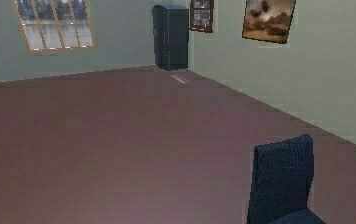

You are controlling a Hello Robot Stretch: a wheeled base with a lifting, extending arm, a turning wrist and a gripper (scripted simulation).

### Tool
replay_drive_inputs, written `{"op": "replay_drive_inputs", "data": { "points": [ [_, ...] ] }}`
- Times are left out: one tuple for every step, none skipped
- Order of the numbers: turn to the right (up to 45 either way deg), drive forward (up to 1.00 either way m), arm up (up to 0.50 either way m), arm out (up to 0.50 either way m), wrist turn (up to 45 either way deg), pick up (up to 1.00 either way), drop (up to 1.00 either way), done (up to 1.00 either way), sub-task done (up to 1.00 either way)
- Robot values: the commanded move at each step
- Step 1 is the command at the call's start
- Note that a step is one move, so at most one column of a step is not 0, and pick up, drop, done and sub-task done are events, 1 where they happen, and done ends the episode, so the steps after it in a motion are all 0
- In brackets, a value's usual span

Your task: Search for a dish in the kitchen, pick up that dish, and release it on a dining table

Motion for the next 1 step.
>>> {"op": "replay_drive_inputs", "data": {
  "points": [
    [0.0,0.0,0.04,0.0,0.0,0.0,0.0,0.0,0.0]
  ]
}}
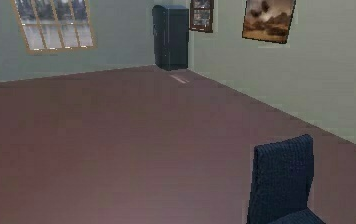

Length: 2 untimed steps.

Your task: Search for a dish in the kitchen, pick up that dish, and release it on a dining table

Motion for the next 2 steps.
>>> {"op": "replay_drive_inputs", "data": {
  "points": [
    [0.0,0.0,0.0,-0.08,0.0,0.0,0.0,0.0,0.0],
    [0.0,0.0,0.0,0.0,0.0,0.0,0.0,1.0,0.0]
  ]
}}
